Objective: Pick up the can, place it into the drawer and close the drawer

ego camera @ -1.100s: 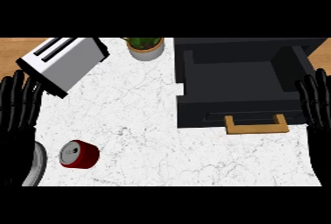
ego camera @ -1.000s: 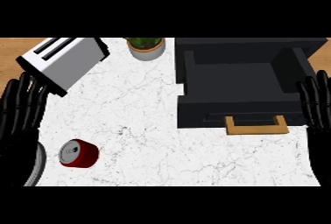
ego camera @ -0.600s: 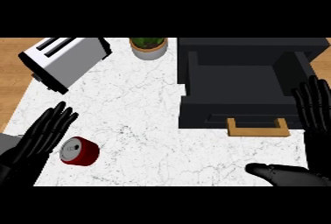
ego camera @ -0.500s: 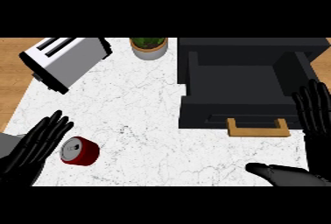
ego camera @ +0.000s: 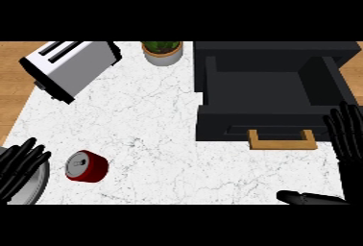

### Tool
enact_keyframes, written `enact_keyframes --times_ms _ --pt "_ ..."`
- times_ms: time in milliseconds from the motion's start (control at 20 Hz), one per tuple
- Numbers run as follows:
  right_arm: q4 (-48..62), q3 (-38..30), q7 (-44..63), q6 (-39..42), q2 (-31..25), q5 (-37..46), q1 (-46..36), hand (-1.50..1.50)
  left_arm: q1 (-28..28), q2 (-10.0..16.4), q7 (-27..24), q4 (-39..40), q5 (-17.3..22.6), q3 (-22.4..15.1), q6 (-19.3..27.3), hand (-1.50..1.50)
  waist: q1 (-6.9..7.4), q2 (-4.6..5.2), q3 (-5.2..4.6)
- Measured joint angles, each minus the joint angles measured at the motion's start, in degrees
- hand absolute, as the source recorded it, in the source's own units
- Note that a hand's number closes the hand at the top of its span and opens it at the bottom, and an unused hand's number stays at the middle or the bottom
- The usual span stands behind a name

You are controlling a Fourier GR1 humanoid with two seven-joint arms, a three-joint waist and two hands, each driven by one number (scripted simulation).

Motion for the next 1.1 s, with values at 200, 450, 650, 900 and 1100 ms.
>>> enact_keyframes --times_ms 200,450,650,900,1100 --pt "-0.3 -1.0 -1.3 1.2 0.1 -0.8 1.6 -1.5 0.3 -0.1 2.6 0.3 3.7 3.4 -1.1 -1.5 -0.07 0.01 0.0" --pt "0.3 -2.7 -2.7 2.8 -0.1 -2.1 2.3 -1.5 -0.7 -1.7 2.2 4.1 2.7 6.2 -4.1 -1.5 -0.13 0.03 0.0" --pt "1.3 -4.1 -5.1 4.5 0.0 -2.8 4.0 -1.5 -2.6 -4.4 2.7 5.6 -1.1 4.9 -4.1 -1.5 -0.23 0.03 -0.01" --pt "1.1 -4.6 -5.5 5.4 0.3 -2.6 4.6 -1.5 -4.2 -6.9 0.5 9.9 -5.2 4.9 -6.1 -1.5 -0.24 0.04 -0.01" --pt "1.1 -6.2 -5.8 6.7 0.0 -3.6 5.0 -1.5 -4.5 -9.2 -2.5 13.0 -9.5 4.4 -7.8 -1.5 -0.25 0.04 -0.01"
